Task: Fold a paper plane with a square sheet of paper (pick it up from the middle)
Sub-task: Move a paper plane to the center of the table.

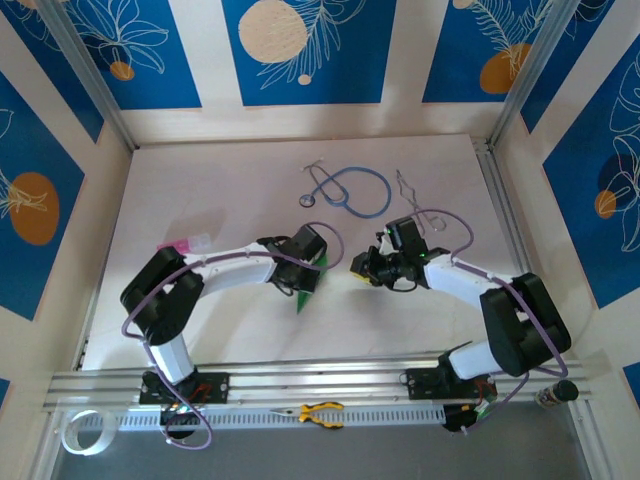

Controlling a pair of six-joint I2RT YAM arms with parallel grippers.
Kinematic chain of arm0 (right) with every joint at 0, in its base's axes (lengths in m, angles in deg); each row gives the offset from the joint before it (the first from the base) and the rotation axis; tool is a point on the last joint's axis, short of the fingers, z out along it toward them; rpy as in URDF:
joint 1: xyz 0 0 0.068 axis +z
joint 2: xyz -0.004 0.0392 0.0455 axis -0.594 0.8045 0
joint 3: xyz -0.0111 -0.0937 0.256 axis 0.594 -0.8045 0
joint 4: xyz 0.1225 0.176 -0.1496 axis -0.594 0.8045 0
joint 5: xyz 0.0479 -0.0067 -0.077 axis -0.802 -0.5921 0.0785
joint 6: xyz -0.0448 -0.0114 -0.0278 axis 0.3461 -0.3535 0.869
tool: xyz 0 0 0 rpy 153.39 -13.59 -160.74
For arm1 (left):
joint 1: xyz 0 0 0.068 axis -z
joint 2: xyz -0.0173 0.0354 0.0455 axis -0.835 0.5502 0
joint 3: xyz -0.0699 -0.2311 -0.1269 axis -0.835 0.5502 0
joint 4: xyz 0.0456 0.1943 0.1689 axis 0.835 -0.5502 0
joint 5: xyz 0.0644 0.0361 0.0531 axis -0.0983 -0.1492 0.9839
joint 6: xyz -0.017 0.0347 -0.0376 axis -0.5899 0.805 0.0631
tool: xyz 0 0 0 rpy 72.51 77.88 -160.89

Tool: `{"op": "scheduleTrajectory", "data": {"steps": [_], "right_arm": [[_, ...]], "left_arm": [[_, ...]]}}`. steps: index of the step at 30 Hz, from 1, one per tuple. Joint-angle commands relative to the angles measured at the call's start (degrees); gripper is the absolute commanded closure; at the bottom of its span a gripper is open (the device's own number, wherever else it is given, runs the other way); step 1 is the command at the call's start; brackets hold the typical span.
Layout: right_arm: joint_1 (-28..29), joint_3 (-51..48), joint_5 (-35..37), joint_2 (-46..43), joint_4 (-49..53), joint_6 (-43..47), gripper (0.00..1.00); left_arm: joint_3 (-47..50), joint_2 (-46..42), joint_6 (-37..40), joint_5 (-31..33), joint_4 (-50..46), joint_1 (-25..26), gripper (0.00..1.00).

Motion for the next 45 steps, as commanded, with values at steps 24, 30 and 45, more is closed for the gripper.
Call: {"op": "scheduleTrajectory", "data": {"steps": [24, 30, 45], "right_arm": [[-0.2, -1.9, -0.7, -1.9, 1.3, 0.4, 0.74], [-0.2, -1.6, -1.2, -1.4, 0.8, 0.5, 0.74], [-2.8, -1.2, -4.1, -2.3, 2.2, 4.4, 0.74]], "left_arm": [[-1.7, 4.0, -4.0, 2.6, -2.2, 0.6, 0.83], [-1.2, 4.7, -5.1, 2.2, -1.4, 0.7, 0.77], [-6.0, 9.9, -22.5, 14.5, -9.0, 5.1, 0.60]]}}
